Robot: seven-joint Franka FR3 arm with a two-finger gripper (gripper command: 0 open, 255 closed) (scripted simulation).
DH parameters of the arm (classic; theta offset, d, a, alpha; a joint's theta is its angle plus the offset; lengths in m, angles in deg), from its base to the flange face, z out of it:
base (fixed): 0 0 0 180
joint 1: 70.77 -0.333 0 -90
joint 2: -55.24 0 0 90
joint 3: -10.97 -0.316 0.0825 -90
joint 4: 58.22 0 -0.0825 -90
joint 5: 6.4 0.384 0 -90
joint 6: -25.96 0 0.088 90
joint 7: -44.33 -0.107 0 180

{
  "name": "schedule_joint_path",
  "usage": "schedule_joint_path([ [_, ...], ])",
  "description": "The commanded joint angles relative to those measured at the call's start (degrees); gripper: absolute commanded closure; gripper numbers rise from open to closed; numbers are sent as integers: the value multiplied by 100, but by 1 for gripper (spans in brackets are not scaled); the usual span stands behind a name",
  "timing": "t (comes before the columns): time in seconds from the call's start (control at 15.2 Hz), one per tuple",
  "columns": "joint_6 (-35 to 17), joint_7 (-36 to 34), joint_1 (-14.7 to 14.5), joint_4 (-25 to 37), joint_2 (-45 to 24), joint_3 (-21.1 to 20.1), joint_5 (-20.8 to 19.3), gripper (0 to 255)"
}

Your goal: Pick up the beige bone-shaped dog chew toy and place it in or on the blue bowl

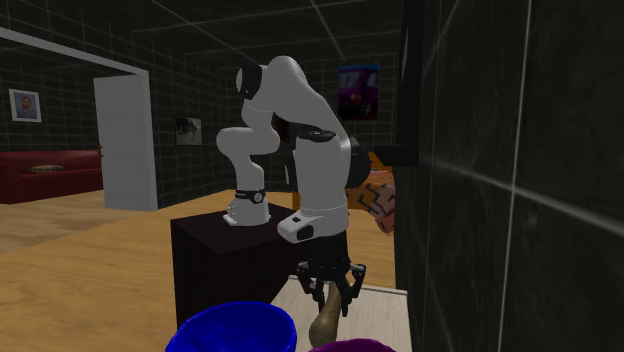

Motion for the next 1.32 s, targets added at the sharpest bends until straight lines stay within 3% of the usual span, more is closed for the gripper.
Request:
schedule_joint_path([
  [0.0,0,0,0,0,0,0,0,255],
  [0.4,0,0,0,0,0,0,0,255],
  [1.25,598,-148,-80,-107,711,126,-152,255],
])
